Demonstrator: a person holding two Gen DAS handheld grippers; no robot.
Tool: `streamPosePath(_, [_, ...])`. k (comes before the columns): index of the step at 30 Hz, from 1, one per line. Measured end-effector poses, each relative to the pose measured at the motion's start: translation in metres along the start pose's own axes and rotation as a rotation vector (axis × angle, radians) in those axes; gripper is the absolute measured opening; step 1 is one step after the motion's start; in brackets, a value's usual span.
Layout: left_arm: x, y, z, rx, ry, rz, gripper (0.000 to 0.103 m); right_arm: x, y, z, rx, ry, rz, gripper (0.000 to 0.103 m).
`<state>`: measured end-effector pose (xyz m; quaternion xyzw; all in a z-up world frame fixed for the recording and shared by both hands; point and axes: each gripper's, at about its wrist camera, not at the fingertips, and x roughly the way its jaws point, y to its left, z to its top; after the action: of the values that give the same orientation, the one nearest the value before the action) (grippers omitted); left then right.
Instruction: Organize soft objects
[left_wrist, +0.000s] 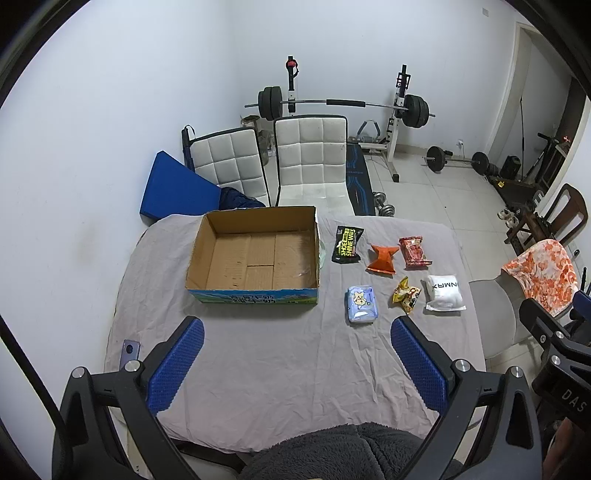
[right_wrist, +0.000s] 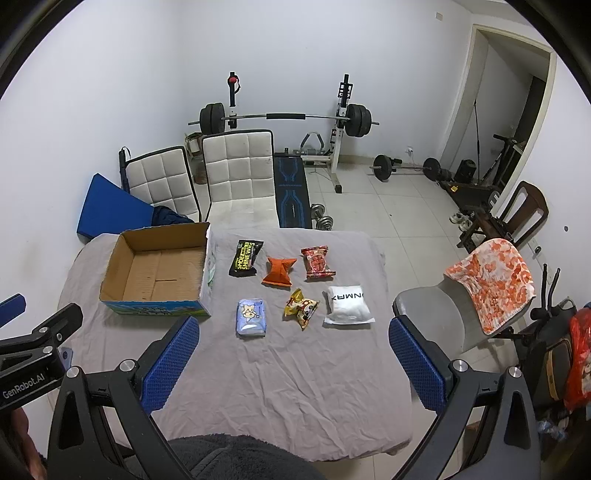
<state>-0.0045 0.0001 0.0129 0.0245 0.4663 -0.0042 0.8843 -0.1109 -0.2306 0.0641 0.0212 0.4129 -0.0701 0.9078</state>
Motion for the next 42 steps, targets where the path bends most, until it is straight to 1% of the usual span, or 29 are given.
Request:
streamPosePath(16, [-0.002, 0.001, -0.004, -0.001, 0.003, -0.005, 0.103, -0.001, 0.001, -0.003, 0.001, 0.001, 0.017, 0.103])
streamPosePath(19, [0.001, -0.005, -0.002, 0.008, 0.011, -0.017, 0.103, 0.007, -0.009, -0.002, 0.032, 0.013, 0.025, 0.103])
streamPosePath(23, [0.021, -0.019, 0.011, 0.027, 0.011, -0.031, 0.103, 0.033, -0.041, 0.008, 0.097, 0.044, 0.009, 0.103])
streamPosePath(26, [0.047, -0.033, 0.026, 0.045, 0.030, -0.050, 0.103, 0.068, -0.069, 0.020, 0.118, 0.078, -0.026, 0.103])
streamPosePath(27, [0.061, -0.038, 0.033, 0.050, 0.050, -0.053, 0.103, 0.081, -0.077, 0.024, 0.121, 0.098, -0.036, 0.103])
streamPosePath(30, [0.109, -0.055, 0.051, 0.061, 0.110, -0.062, 0.103, 0.140, -0.103, 0.032, 0.145, 0.203, -0.023, 0.103])
streamPosePath(31, [0.126, -0.060, 0.054, 0.060, 0.136, -0.066, 0.103, 0.169, -0.113, 0.032, 0.158, 0.261, -0.013, 0.103])
streamPosePath(32, [0.138, -0.064, 0.055, 0.059, 0.151, -0.071, 0.103, 0.190, -0.122, 0.031, 0.164, 0.294, 0.000, 0.103])
streamPosePath(33, [0.158, -0.069, 0.057, 0.052, 0.183, -0.082, 0.103, 0.213, -0.129, 0.030, 0.173, 0.329, 0.004, 0.103])
streamPosePath(34, [0.175, -0.073, 0.057, 0.043, 0.212, -0.091, 0.103, 0.244, -0.138, 0.028, 0.180, 0.380, 0.005, 0.103])
streamPosePath(36, [0.214, -0.084, 0.056, 0.023, 0.278, -0.130, 0.103, 0.289, -0.148, 0.021, 0.174, 0.441, 0.019, 0.103])
streamPosePath(38, [0.248, -0.095, 0.052, 0.011, 0.335, -0.154, 0.103, 0.337, -0.158, 0.015, 0.172, 0.503, 0.026, 0.103])
streamPosePath(39, [0.267, -0.102, 0.050, 0.004, 0.366, -0.175, 0.103, 0.367, -0.163, 0.012, 0.168, 0.545, 0.026, 0.103])
streamPosePath(41, [0.300, -0.114, 0.045, 0.003, 0.425, -0.194, 0.103, 0.406, -0.167, 0.009, 0.162, 0.590, 0.029, 0.103])
streamPosePath(42, [0.323, -0.122, 0.041, 0.008, 0.472, -0.203, 0.103, 0.429, -0.170, 0.007, 0.153, 0.615, 0.026, 0.103])
